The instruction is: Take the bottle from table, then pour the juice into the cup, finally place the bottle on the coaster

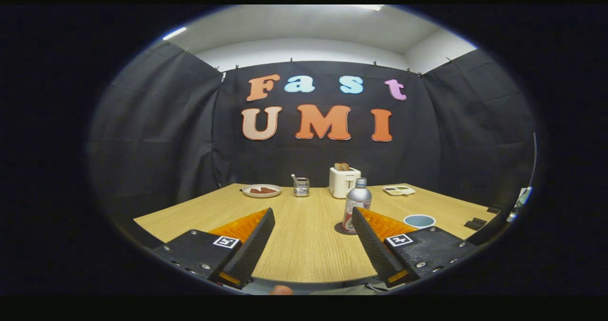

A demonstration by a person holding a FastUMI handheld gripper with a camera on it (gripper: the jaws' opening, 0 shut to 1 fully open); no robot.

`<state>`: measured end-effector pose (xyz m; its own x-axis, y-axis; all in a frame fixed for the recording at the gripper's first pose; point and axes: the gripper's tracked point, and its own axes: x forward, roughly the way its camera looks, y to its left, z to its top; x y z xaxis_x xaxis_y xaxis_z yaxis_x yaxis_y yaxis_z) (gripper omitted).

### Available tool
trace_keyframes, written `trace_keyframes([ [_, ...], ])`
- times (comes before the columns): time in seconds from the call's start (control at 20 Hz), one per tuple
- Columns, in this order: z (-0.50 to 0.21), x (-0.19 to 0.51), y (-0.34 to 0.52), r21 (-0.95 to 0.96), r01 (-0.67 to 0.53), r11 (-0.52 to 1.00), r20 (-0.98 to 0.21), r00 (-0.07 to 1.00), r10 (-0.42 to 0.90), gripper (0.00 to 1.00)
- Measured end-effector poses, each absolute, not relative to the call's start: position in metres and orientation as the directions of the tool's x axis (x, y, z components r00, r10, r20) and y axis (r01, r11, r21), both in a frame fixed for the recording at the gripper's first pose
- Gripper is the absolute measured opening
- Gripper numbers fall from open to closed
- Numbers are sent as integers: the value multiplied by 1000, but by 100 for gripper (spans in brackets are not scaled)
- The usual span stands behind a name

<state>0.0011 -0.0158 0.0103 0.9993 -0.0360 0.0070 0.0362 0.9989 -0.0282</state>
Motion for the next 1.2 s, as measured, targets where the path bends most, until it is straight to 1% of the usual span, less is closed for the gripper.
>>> trace_keyframes([
  [0.1, 12, -2, -28, -27, 76, 997, 15, 997, -76, 96],
  [0.15, 16, -1, -30, -31, 66, 997, 33, 997, -65, 96],
  [0.25, 24, -5, -21, -42, 1, 999, 63, 998, 1, 96],
  [0.35, 27, -5, -28, -35, -29, 999, 77, 997, 32, 96],
  [0.45, 26, -2, -35, 6, -44, 999, 76, 996, 43, 96],
  [0.55, 26, -3, -34, 62, -100, 993, 93, 991, 94, 96],
  [0.6, 26, 0, -37, 79, -104, 991, 96, 991, 96, 96],
  [0.7, 19, 7, -54, 39, -76, 996, 77, 994, 73, 96],
  [0.9, 9, 22, -71, -41, -74, 996, 44, 996, 75, 96],
  [1.2, 6, 36, -104, -192, -7, 981, 65, 998, 20, 96],
])
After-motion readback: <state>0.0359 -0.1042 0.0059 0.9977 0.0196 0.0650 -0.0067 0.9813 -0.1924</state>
